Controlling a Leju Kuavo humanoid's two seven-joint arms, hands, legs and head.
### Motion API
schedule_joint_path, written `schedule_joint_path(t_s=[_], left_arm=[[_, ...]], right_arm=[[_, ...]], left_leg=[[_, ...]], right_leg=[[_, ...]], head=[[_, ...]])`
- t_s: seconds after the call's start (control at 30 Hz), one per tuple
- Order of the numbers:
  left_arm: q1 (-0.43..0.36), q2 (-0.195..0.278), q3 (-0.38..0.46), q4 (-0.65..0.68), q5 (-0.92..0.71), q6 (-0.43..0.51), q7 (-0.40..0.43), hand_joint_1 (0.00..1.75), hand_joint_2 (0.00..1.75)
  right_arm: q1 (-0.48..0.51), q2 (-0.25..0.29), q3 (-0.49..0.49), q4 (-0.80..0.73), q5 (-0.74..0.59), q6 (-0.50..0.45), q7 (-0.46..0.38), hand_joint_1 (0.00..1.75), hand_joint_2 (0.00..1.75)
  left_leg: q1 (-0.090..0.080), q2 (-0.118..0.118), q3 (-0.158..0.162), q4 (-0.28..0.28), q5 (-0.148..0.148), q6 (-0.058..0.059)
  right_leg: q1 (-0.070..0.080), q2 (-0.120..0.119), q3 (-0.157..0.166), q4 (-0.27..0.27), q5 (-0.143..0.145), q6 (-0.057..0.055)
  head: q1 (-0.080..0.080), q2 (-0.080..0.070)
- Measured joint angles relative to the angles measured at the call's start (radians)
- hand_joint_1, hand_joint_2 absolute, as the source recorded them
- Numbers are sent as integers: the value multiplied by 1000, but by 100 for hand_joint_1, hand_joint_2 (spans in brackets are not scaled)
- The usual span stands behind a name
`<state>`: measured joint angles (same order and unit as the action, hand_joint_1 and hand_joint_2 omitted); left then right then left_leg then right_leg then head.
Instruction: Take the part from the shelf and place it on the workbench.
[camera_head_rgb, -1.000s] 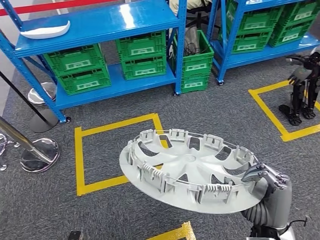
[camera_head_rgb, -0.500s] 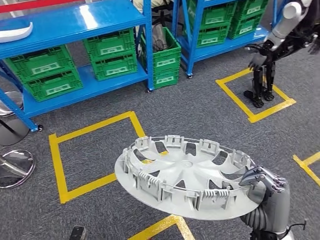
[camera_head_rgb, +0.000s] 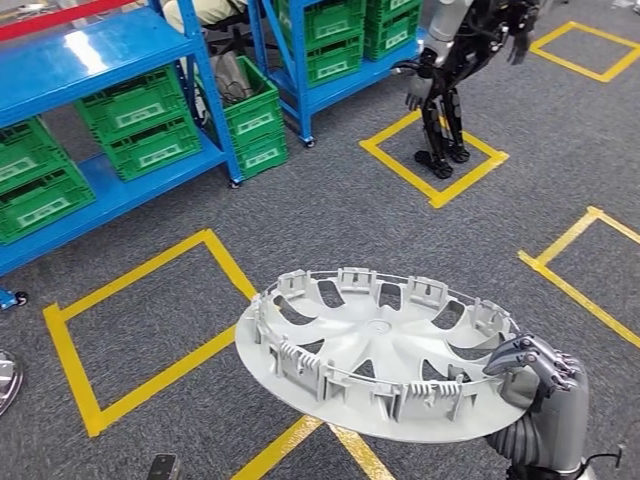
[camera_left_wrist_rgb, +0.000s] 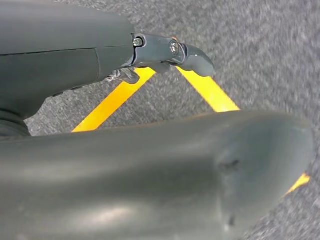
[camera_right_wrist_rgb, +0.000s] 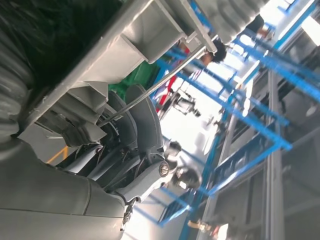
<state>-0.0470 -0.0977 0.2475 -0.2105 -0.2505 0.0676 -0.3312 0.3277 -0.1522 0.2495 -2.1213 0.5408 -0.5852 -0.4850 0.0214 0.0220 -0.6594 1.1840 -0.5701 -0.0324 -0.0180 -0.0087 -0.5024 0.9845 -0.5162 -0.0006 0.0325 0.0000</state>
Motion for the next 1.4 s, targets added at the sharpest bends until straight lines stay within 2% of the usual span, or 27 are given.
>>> schedule_joint_path(t_s=[0.03, 0.07, 0.1, 0.17, 0.2, 0.27, 0.3, 0.37, 0.43, 0.5, 0.57, 0.6, 0.63, 0.7, 0.77, 0.87, 0.9, 0.97, 1.03, 1.07, 1.1, 1.13, 1.17, 1.23, 1.3, 1.37, 1.4], left_arm=[[-1, 0, 0, 0, 0, -2, -2, 0, 0], [-4, -1, 0, 0, 0, -4, -4, 0, 0], [-8, -2, 0, 0, 0, -6, -7, 0, 0], [-17, -5, 0, 0, 0, -9, -12, 0, 0], [-20, -4, 0, 0, 0, -9, -12, 0, 0], [-22, -5, 0, 0, -2, -9, -11, 0, 0], [-22, -6, 0, 0, -3, -8, -9, 0, 0], [-24, -10, 0, 0, -5, -8, -6, 0, 0], [-27, -15, -1, 0, -4, -7, -4, 0, 0], [-25, -16, 0, 0, -4, -7, -3, 0, 0], [-22, -16, 0, 0, -4, -9, -3, 0, 0], [-22, -17, 0, 0, -4, -10, -3, 0, 0], [-23, -18, 0, 0, -4, -11, -4, 0, 0], [-26, -18, 1, 0, -4, -11, -4, 0, 0], [-29, -18, 1, 0, -4, -11, -6, 0, 0], [-32, -20, 1, -1, -4, -12, -9, 0, 0], [-33, -21, 1, -1, -4, -12, -10, 0, 0], [-34, -22, 1, -1, -4, -12, -12, 0, 0], [-31, -22, 1, 0, -3, -12, -13, 0, 0], [-30, -22, 1, 0, -3, -12, -13, 0, 0], [-29, -22, 1, 0, -3, -12, -13, 0, 0], [-29, -22, 1, 0, -2, -12, -13, 0, 0], [-29, -23, 1, 0, -2, -12, -13, 0, 0], [-28, -21, 1, 0, -2, -11, -13, 0, 0], [-28, -18, 1, 0, -2, -9, -13, 0, 0], [-28, -20, 1, 0, -2, -8, -12, 0, 0], [-28, -21, 1, 0, -2, -8, -12, 0, 0]], right_arm=[[0, 0, 0, -2, 0, -3, 0, 175, 175], [1, 0, 0, -5, 1, -7, 0, 175, 175], [2, -1, -1, -8, 2, -11, 0, 175, 175], [4, -2, -4, -17, 4, -20, 0, 175, 175], [5, -2, -7, -22, 5, -25, -1, 175, 175], [8, -2, -16, -34, 4, -39, -3, 175, 175], [11, -2, -21, -40, 2, -46, -4, 175, 175], [25, -2, -35, -56, -3, -63, -8, 175, 175], [40, -2, -52, -74, -9, -79, -13, 175, 175], [48, -2, -67, -86, -13, -90, -19, 175, 175], [62, -1, -80, -97, -13, -97, -26, 175, 175], [71, 0, -88, -104, -12, -99, -30, 175, 175], [80, 1, -97, -112, -11, -100, -35, 175, 175], [94, 7, -115, -128, -11, -100, -45, 175, 175], [106, 16, -132, -145, -13, -101, -55, 175, 175], [123, 30, -155, -167, -19, -103, -62, 175, 175], [129, 34, -162, -173, -22, -104, -65, 175, 175], [135, 43, -172, -182, -25, -106, -70, 175, 175], [138, 52, -178, -185, -27, -107, -72, 175, 175], [140, 56, -181, -186, -28, -107, -73, 175, 175], [144, 59, -185, -187, -30, -107, -74, 175, 175], [147, 63, -190, -188, -31, -108, -74, 175, 175], [150, 67, -195, -188, -33, -108, -75, 175, 175], [152, 72, -202, -191, -35, -108, -76, 175, 175], [154, 77, -210, -193, -40, -109, -79, 175, 175], [160, 82, -220, -195, -44, -109, -81, 175, 175], [164, 84, -225, -197, -45, -110, -81, 175, 175]], left_leg=[[-2, -10, -16, 62, -30, 2], [-4, -13, -22, 100, -40, 5], [-7, -15, -13, 102, -28, 11], [-14, -36, 46, 4, 38, 32], [-16, -63, 81, -59, 65, 47], [-19, -107, 121, -139, 90, 63], [-20, -113, 125, -148, 89, 65], [-21, -87, 133, -176, 91, 63], [-15, -55, 144, -211, 92, 67], [-12, -25, 144, -222, 94, 69], [-11, 8, 142, -219, 93, 69], [-10, 23, 142, -218, 92, 67], [-9, 38, 142, -215, 91, 64], [-7, 60, 141, -206, 84, 51], [-10, 76, 140, -196, 78, 35], [-8, 94, 143, -192, 76, 16], [-5, 82, 140, -182, 65, 10], [-2, 31, 109, -105, 5, 3], [-5, -7, 52, 37, -71, 8], [-7, -12, 31, 90, -88, 13], [-9, -14, 24, 109, -85, 19], [-13, -18, 36, 85, -61, 28], [-18, -27, 64, 25, -22, 40], [-25, -73, 124, -111, 42, 69], [-30, -101, 149, -173, 58, 87], [-30, -82, 153, -191, 63, 86], [-27, -68, 156, -203, 69, 83]], right_leg=[[3, 14, -6, 2, 6, -3], [6, 29, -12, 4, 12, -5], [10, 44, -18, 7, 16, -6], [16, 73, -26, 13, 19, -6], [19, 86, -31, 17, 20, -5], [15, 112, -40, 22, 25, 2], [11, 125, -46, 23, 29, 9], [7, 142, -57, 23, 33, 22], [11, 100, -88, 63, 6, 32], [8, 37, -143, 174, -51, 42], [1, 16, -189, 276, -81, 54], [-4, 11, -189, 281, -71, 59], [-8, 5, -168, 245, -45, 63], [-10, -31, -93, 109, 6, 70], [-7, -55, -48, 31, 21, 59], [-4, -31, -59, 32, 25, 28], [-4, -22, -63, 32, 28, 20], [-4, -2, -67, 30, 37, 4], [2, 22, -76, 31, 44, -6], [6, 36, -79, 31, 47, -9], [11, 50, -81, 31, 49, -10], [15, 64, -82, 31, 51, -11], [19, 79, -81, 31, 53, -12], [22, 105, -83, 32, 57, -10], [18, 127, -91, 32, 64, 0], [14, 146, -102, 30, 72, 13], [15, 135, -111, 35, 69, 17]], head=[[-1, 0], [-1, 0], [-1, 0], [-1, 0], [0, 0], [1, 0], [0, 0], [-5, 0], [0, 0], [7, 0], [8, 0], [8, 0], [8, 0], [9, 0], [7, 0], [3, 0], [3, 0], [1, 0], [-1, 0], [-1, 0], [-1, 0], [-1, 0], [-1, 0], [1, 0], [0, 0], [-4, 0], [-4, 0]])
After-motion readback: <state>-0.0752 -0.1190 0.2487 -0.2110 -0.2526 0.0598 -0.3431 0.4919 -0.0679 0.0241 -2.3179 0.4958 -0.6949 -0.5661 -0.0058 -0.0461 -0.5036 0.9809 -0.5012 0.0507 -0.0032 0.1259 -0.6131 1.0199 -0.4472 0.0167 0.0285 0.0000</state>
